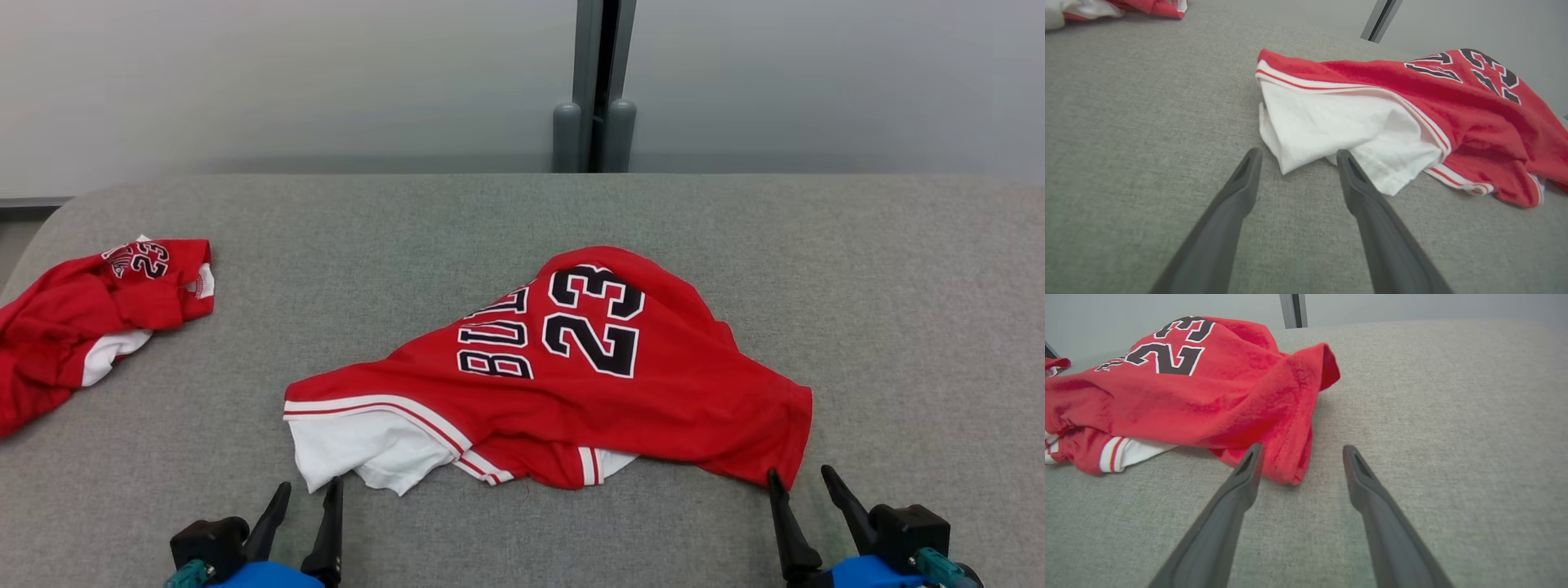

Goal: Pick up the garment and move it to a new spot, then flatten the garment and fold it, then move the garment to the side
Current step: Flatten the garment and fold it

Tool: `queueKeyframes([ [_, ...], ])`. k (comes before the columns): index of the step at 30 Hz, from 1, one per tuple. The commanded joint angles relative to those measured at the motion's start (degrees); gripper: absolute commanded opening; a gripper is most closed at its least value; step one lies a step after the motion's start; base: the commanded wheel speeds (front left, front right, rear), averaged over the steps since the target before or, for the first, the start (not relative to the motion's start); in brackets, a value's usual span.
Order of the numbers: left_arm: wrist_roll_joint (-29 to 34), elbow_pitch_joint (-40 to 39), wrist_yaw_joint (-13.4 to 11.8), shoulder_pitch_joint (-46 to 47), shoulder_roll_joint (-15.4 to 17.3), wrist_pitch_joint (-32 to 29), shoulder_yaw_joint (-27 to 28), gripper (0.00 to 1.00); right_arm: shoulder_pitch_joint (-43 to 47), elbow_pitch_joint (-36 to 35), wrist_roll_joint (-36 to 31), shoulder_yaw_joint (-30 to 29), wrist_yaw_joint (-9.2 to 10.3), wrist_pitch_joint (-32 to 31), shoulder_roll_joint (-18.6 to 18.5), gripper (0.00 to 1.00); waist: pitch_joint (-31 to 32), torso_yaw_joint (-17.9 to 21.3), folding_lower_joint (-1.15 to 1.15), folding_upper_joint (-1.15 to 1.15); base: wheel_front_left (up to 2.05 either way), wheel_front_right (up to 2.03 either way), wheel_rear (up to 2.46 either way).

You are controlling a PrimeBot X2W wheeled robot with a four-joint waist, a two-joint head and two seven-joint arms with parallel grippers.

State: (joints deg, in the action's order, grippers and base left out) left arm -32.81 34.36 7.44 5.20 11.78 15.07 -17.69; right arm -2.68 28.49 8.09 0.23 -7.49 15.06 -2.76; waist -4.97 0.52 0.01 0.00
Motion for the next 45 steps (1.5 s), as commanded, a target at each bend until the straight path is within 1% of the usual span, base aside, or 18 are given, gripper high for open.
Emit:
queueKeyframes([
  [1, -0.8, 0.6, 0.1, 1.3, 0.8, 0.1, -0.6, 1.0, -0.9, -0.3, -0.5, 0.0, -0.01, 0.2, -0.2, 1.0, -0.6, 0.1, -0.01, 0.0, 0.0, 0.0, 0.0],
  [9, -3.9, 1.9, 0.1, 4.1, 1.8, 0.1, -2.0, 1.0, -1.7, -1.2, -0.7, 0.3, -0.01, 0.2, -0.2, 1.0, -2.5, 1.1, -0.01, 0.0, 0.0, 0.0, 0.0],
  [11, -4.6, 1.2, 0.1, 4.6, 2.0, 0.1, -2.7, 0.0, -1.8, -1.3, -0.7, 0.3, -0.01, 0.2, -0.2, 1.0, -2.7, 1.2, -0.01, 0.0, 0.0, 0.0, 0.0],
  [12, -5.2, 0.8, 0.1, 4.6, 2.1, 0.1, -3.2, 0.0, -1.9, -1.2, -0.7, 0.3, -0.01, 0.2, -0.2, 1.0, -2.7, 1.2, -0.01, 0.0, 0.0, 0.0, 0.0],
  [16, -6.4, -1.9, 0.1, 4.9, 2.8, 0.1, -4.6, 0.0, -2.0, -1.3, -0.5, 0.1, -0.01, 0.2, -0.2, 1.0, -2.4, 0.8, -0.01, 0.0, 0.0, 0.0, 0.0],
  [19, -5.7, -5.0, 0.1, 4.4, 3.2, 0.1, -4.4, 0.0, -1.7, -1.0, 0.0, -0.1, -0.01, 0.2, -0.2, 1.0, -1.7, 0.0, -0.01, 0.0, 0.0, 0.0, 0.0],
  [26, -2.6, -12.7, 0.1, 1.5, 2.7, 0.1, -6.2, 0.0, -0.4, 0.0, 1.8, -0.3, -0.01, 0.2, -0.2, 1.0, 0.8, -2.8, -0.01, 0.0, 0.0, 0.0, 0.0],
  [30, -1.9, -15.3, 0.1, -0.4, 1.9, 0.1, -5.4, 0.0, -0.1, 0.1, 2.4, -0.5, -0.01, 0.2, -0.2, 1.0, 1.2, -4.0, -0.01, 0.0, 0.0, 0.0, 0.0],
  [31, -2.0, -15.0, 0.1, -0.6, 1.9, 0.1, -5.1, 0.11, -0.1, 0.1, 2.5, -0.5, -0.01, 0.2, -0.2, 1.0, 1.2, -4.1, -0.01, 0.0, 0.0, 0.0, 0.0],
  [32, -1.9, -14.6, 0.1, -0.4, 2.2, 0.1, -4.7, 0.31, -0.3, 0.1, 2.5, -0.4, -0.01, 0.2, -0.2, 1.0, 1.0, -4.1, -0.01, 0.0, 0.0, 0.0, 0.0],
  [33, -2.1, -13.5, 0.1, -0.2, 2.4, 0.1, -4.2, 0.33, -0.5, 0.0, 2.5, -0.1, -0.01, 0.2, -0.2, 1.0, 0.8, -4.0, -0.01, 0.0, 0.0, 0.0, 0.0],
  [34, -2.2, -12.5, 0.1, 0.3, 2.5, 0.1, -3.7, 0.31, -0.9, 0.0, 2.5, 0.1, -0.01, 0.2, -0.2, 1.0, 0.6, -3.8, -0.01, 0.0, 0.0, 0.0, 0.0],
  [35, -2.2, -11.5, 0.1, 1.1, 2.7, 0.1, -3.1, 0.33, -1.3, -0.1, 2.4, 0.4, -0.01, 0.2, -0.2, 1.0, 0.3, -3.4, -0.01, 0.0, 0.0, 0.0, 0.0],
  [36, -1.9, -10.0, 0.1, 1.9, 3.0, 0.1, -2.0, 0.43, -1.6, -0.2, 2.3, 0.5, -0.01, 0.2, -0.3, 1.0, 0.1, -3.1, -0.01, 0.0, 0.0, 0.0, 0.0],
  [37, -1.6, -8.6, 0.1, 2.6, 3.2, 0.1, -0.9, 0.84, -1.8, -0.3, 2.1, 0.6, -0.01, 0.2, -0.3, 1.0, 0.0, -2.7, -0.01, 0.0, 0.0, 0.0, 0.0],
  [38, -1.2, -7.2, 0.1, 3.3, 3.1, 0.1, 0.5, 1.0, -1.8, -0.4, 1.9, 0.8, -0.01, 0.2, -0.2, 1.0, -0.1, -2.2, -0.01, 0.0, 0.0, 0.0, 0.0],
  [40, 0.2, -4.1, 0.1, 4.1, 3.0, 0.1, 2.6, 1.0, -1.9, -0.7, 1.7, 0.9, -0.01, 0.2, -0.3, 1.0, 0.1, -1.4, -0.01, 0.0, 0.0, 0.0, 0.0],
  [45, 3.9, -2.1, 0.1, 3.7, 1.5, 0.1, 6.2, 1.0, -0.6, -2.9, 1.4, 0.5, -0.01, 0.2, -0.2, 1.0, 1.3, 0.3, -0.01, 0.0, 0.0, 0.0, 0.0],
])
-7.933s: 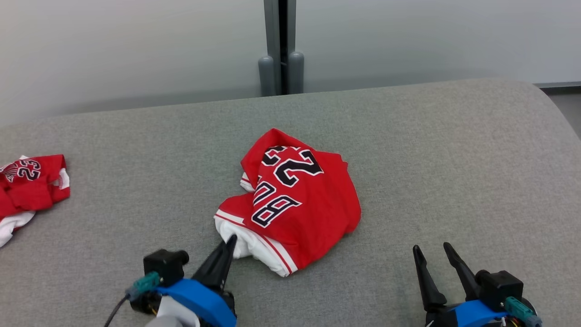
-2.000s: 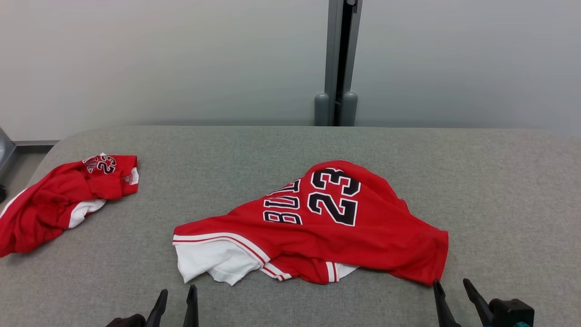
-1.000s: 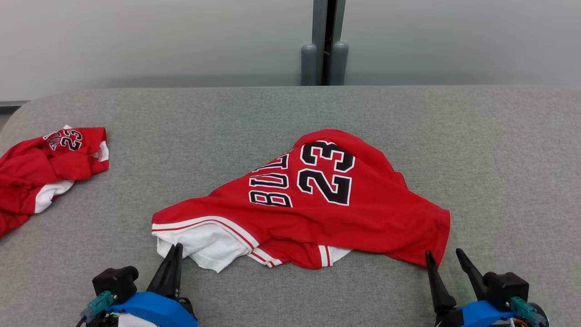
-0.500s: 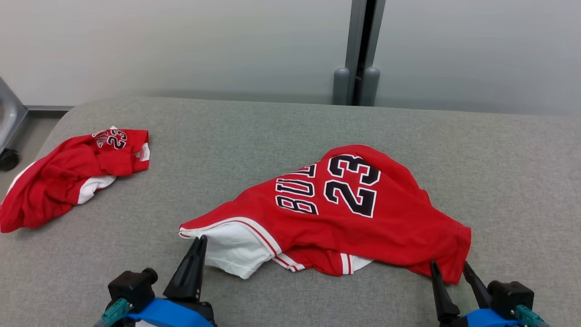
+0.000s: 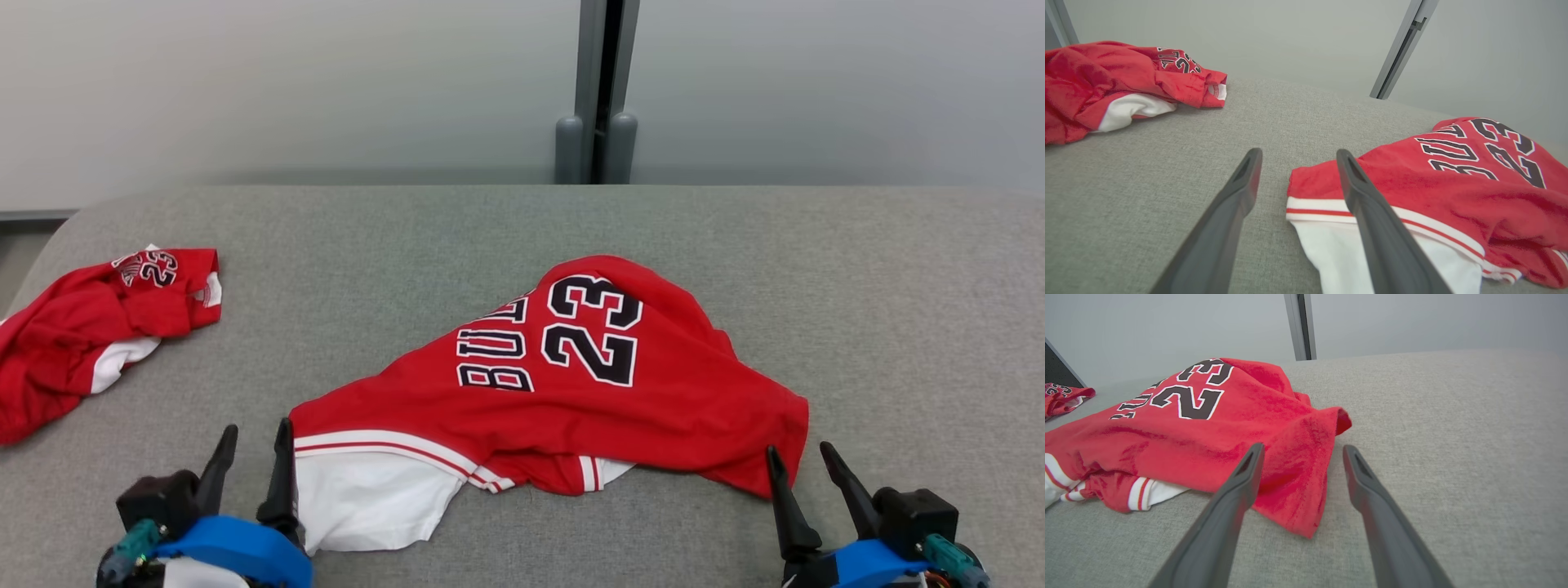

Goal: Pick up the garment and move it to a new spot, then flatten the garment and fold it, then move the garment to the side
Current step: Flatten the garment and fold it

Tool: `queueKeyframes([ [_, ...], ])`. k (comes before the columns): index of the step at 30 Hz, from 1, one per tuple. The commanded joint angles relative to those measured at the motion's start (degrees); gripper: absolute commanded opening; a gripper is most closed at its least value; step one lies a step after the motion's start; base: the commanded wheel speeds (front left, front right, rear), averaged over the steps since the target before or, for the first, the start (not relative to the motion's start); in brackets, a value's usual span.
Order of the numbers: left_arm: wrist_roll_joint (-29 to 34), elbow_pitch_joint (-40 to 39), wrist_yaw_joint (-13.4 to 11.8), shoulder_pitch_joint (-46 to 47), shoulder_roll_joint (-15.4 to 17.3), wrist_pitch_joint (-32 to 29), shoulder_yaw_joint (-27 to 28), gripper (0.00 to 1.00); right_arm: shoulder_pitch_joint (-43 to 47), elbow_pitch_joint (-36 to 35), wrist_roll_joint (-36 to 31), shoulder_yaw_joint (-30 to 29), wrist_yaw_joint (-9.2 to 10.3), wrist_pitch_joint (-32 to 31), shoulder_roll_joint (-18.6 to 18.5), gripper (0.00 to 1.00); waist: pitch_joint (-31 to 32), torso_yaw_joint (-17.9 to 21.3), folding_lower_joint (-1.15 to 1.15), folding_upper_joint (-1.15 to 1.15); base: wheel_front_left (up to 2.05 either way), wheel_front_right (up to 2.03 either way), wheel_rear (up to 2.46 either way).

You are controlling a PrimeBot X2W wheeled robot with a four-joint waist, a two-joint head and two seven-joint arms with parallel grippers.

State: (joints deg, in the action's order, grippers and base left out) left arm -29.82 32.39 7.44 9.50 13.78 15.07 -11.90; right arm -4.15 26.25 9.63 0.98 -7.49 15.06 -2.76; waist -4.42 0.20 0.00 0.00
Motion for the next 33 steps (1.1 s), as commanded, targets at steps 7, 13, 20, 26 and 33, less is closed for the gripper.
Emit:
queueKeyframes([
  [7, 3.5, -1.6, 0.1, -6.9, -3.0, 0.1, 1.9, 1.0, 3.7, -3.0, 0.7, -0.3, -0.01, 0.2, -0.2, 1.0, 3.3, 0.9, 0.0, 0.0, 0.0, 0.0, 0.0],
  [13, 4.2, -3.4, 0.1, -11.7, -4.6, 0.1, 1.7, 1.0, 5.3, -3.1, 1.1, 0.2, -0.01, 0.2, -0.3, 1.0, 4.9, 0.6, 0.0, 0.0, 0.0, 0.0, 0.0],
  [20, 4.7, -3.3, 0.1, -13.3, -5.5, 0.1, 2.4, 1.0, 5.9, -2.6, 1.4, 0.9, -0.01, 0.2, -0.2, 1.0, 5.6, 0.7, 0.0, 0.0, 0.0, 0.0, 0.0],
  [26, 4.2, -1.4, 0.1, -12.1, -4.8, 0.1, 1.4, 1.0, 5.3, -1.9, 1.3, 1.4, -0.01, 0.2, -0.2, 1.0, 4.8, 0.8, 0.0, 0.0, 0.0, 0.0, 0.0],
  [33, 1.2, 1.8, 0.1, -9.9, -2.8, 0.1, -3.1, 1.0, 4.4, -1.6, 0.7, 1.7, -0.01, 0.2, -0.2, 1.0, 2.7, 1.2, 0.0, 0.0, 0.0, 0.0, 0.0],
])
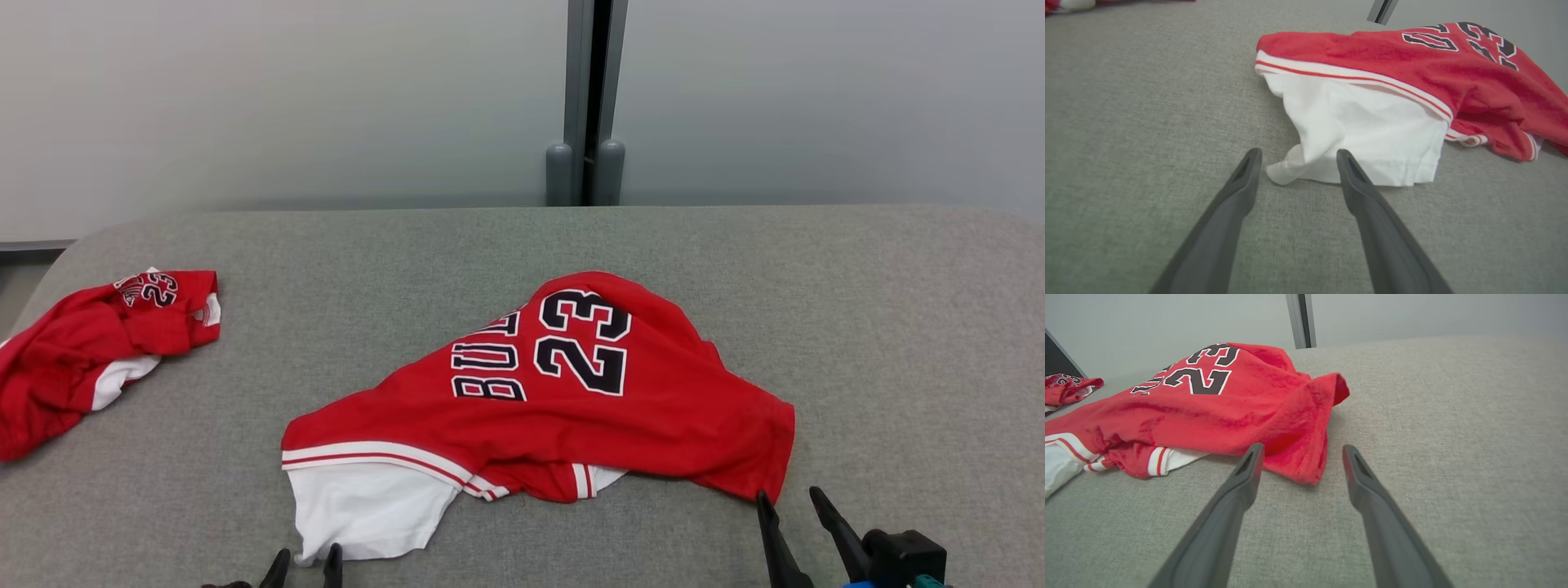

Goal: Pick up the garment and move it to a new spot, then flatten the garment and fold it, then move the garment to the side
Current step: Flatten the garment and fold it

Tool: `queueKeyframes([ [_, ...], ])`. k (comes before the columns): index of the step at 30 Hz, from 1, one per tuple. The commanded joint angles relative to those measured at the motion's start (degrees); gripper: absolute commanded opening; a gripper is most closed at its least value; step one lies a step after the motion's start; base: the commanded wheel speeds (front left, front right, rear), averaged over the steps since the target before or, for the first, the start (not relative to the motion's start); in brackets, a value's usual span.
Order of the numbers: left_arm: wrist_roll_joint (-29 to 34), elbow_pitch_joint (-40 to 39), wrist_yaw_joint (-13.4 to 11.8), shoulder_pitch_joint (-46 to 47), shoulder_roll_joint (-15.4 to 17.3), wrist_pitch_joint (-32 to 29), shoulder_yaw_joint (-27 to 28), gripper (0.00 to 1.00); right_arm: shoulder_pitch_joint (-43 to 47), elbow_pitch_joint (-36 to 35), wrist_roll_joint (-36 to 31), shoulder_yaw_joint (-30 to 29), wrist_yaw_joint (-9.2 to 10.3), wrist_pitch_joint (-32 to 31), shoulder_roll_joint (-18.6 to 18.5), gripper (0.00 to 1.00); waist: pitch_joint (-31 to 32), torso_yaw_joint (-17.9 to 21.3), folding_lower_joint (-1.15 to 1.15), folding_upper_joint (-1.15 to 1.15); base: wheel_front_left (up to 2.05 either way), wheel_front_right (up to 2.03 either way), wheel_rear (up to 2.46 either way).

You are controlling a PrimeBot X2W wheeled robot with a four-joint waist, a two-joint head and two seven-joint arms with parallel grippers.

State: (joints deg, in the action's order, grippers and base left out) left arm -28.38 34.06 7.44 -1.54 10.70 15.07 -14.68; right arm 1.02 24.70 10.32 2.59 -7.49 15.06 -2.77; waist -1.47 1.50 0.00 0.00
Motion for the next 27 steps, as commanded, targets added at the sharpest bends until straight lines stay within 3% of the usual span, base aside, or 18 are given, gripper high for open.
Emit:
queueKeyframes([
  [1, -0.7, 0.3, 0.1, 1.5, 0.9, 0.1, -0.8, 1.0, -1.0, -0.2, -0.1, 0.0, -0.01, 0.2, -0.2, 1.0, -0.7, -0.1, 0.0, 0.0, 0.0, 0.0, 0.0],
  [8, -2.6, 0.8, 0.1, 3.2, 2.3, 0.1, -2.2, 1.0, -1.8, -0.5, -0.6, -0.1, -0.01, 0.2, -0.2, 1.0, -2.3, 0.0, 0.0, 0.0, 0.0, 0.0, 0.0],
  [9, -2.9, 0.7, 0.1, 3.5, 2.4, 0.1, -2.3, 0.87, -1.9, -0.5, -0.7, -0.1, -0.01, 0.2, -0.2, 1.0, -2.6, 0.0, 0.0, 0.0, 0.0, 0.0, 0.0],
  [10, -3.1, 0.6, 0.1, 3.6, 2.5, 0.1, -2.5, 0.47, -2.0, -0.5, -0.8, 0.0, -0.01, 0.2, -0.2, 1.0, -2.7, 0.0, 0.0, 0.0, 0.0, 0.0, 0.0],
  [11, -3.8, 0.2, 0.1, 4.0, 2.6, 0.1, -3.4, 0.0, -2.3, -0.3, -0.8, 0.4, -0.01, 0.2, -0.2, 1.0, -3.1, -0.1, 0.0, 0.0, 0.0, 0.0, 0.0],
  [17, -5.5, -1.2, 0.1, 4.4, 3.4, 0.1, -5.8, 0.0, -4.1, 1.4, -1.2, 1.6, -0.01, 0.2, -0.2, 1.0, -4.2, -0.9, 0.0, 0.0, 0.0, 0.0, 0.0],
  [27, -7.5, -2.1, 0.1, 5.1, 4.7, 0.1, -9.6, 0.0, -6.6, 7.2, -2.9, -1.7, -0.01, 0.2, -0.2, 1.0, -5.0, -2.7, 0.0, 0.0, 0.0, 0.0, 0.0],
])
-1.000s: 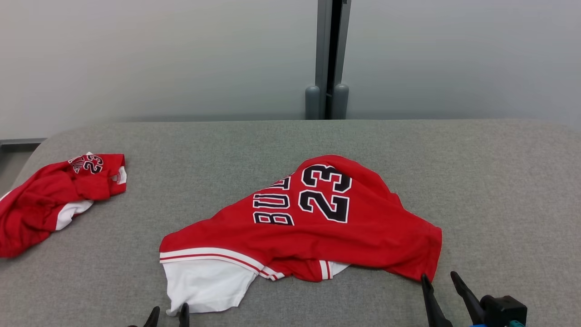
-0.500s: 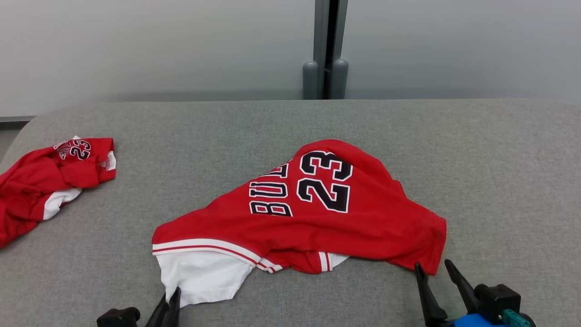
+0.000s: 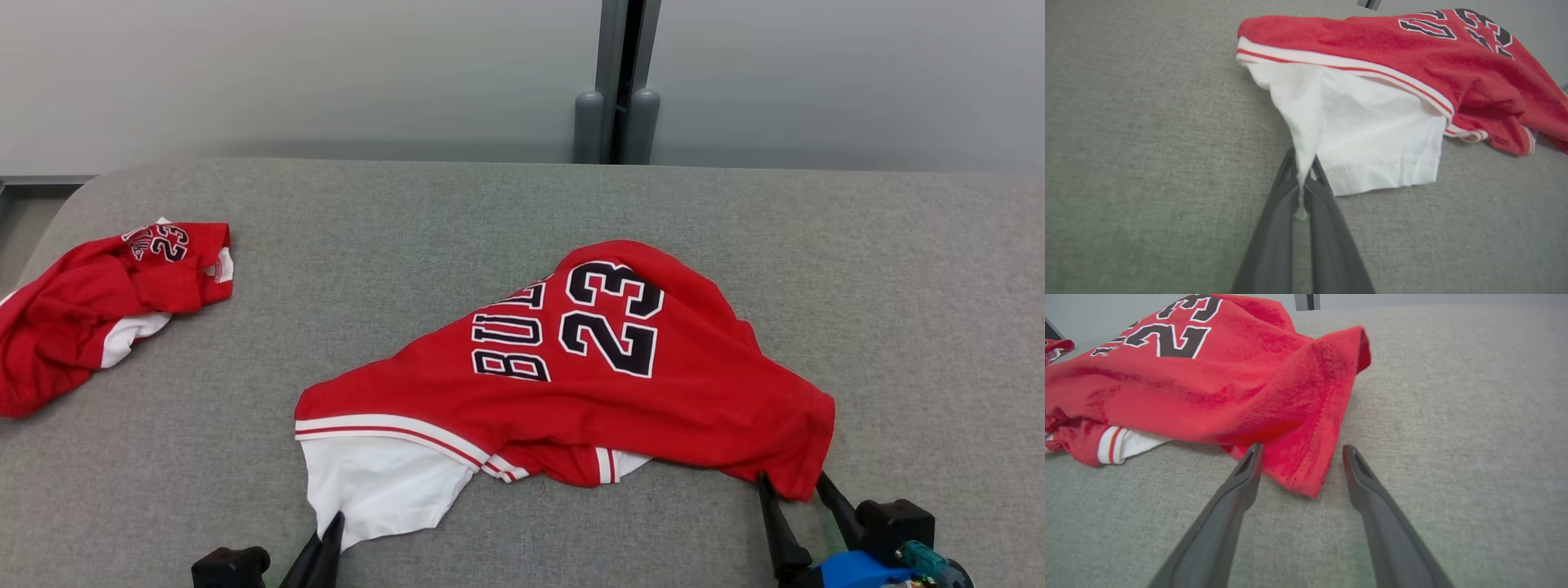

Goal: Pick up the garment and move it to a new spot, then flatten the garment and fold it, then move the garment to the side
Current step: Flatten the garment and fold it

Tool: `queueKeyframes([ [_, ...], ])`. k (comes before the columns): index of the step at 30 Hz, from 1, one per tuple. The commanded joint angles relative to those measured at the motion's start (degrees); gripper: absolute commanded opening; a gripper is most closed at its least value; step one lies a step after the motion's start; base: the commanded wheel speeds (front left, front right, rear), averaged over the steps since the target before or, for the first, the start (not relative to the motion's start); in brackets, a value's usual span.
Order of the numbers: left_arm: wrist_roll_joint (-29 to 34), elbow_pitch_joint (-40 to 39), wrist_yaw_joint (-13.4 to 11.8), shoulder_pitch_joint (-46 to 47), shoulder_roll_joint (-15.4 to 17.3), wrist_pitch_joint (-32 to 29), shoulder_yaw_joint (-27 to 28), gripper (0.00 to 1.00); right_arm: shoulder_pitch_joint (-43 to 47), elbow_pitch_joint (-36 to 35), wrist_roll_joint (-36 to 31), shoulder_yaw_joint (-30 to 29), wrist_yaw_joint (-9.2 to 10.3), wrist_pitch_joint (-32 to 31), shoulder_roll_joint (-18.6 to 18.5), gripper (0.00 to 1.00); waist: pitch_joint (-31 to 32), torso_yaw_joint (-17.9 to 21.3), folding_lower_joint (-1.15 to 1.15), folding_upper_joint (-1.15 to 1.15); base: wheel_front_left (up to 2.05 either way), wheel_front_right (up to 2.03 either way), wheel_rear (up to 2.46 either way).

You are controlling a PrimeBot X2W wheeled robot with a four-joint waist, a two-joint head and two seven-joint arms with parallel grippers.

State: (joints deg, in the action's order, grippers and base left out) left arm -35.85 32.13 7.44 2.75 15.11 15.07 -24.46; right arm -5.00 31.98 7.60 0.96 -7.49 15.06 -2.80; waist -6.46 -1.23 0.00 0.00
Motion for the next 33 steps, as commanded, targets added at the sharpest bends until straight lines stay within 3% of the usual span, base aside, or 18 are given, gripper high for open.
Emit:
queueKeyframes([
  [1, -0.2, -0.2, 0.1, 0.8, 0.4, 0.1, 0.0, 0.0, -0.4, 0.1, 0.1, 0.0, -0.01, 0.2, -0.2, 1.0, -0.1, -0.1, 0.0, 0.0, 0.0, 0.0, 0.0],
  [7, -0.8, -0.5, 0.1, 0.9, 0.8, 0.1, -0.3, 0.0, -0.2, 1.0, 1.0, 1.2, -0.01, 0.2, -0.2, 1.0, -0.3, -0.2, 0.0, 0.0, 0.0, 0.0, 0.0],
  [8, -0.8, -0.6, 0.1, 1.0, 0.9, 0.1, -0.3, 0.0, -0.4, 1.1, 1.0, 1.3, -0.01, 0.2, -0.2, 0.89, -0.4, -0.2, 0.0, 0.0, 0.0, 0.0, 0.0],
  [9, -0.8, -0.6, 0.1, 1.2, 0.9, 0.1, -0.4, 0.0, -0.6, 1.2, 1.0, 1.4, -0.01, 0.2, -0.2, 0.51, -0.5, -0.2, 0.0, 0.0, 0.0, 0.0, 0.0],
  [10, -0.8, -0.6, 0.1, 1.3, 0.9, 0.1, -0.4, 0.0, -0.7, 1.2, 0.9, 1.5, -0.01, 0.2, -0.2, 0.37, -0.6, -0.2, 0.0, 0.0, 0.0, 0.0, 0.0],
  [12, -0.9, -0.6, 0.1, 1.4, 0.9, 0.1, -0.6, 0.0, -0.5, 1.2, 0.8, 1.6, -0.01, 0.2, -0.2, 0.0, -0.7, -0.2, 0.0, 0.0, 0.0, 0.0, 0.0],
  [18, 0.3, -3.3, 0.1, 1.2, 1.0, 0.1, -0.4, 0.0, 1.3, -1.1, 0.5, 0.7, -0.01, 0.2, -0.2, 0.0, 1.3, -0.6, 0.0, 0.0, 0.0, 0.0, 0.0],
  [25, 3.4, -12.7, 0.1, 3.2, 1.2, 0.1, 3.9, 0.0, 1.7, -11.1, 3.3, 0.6, -0.01, 0.2, -0.2, 0.0, 5.9, -1.0, 0.0, 0.0, 0.0, 0.0, 0.0],
  [33, 5.4, -25.0, 0.1, 15.1, 7.0, 0.1, 7.4, 0.0, -7.3, -25.2, 6.4, 1.0, -0.01, 0.2, -0.4, 0.0, 8.7, -0.1, 0.0, 0.0, 0.0, 0.0, 0.0],
])
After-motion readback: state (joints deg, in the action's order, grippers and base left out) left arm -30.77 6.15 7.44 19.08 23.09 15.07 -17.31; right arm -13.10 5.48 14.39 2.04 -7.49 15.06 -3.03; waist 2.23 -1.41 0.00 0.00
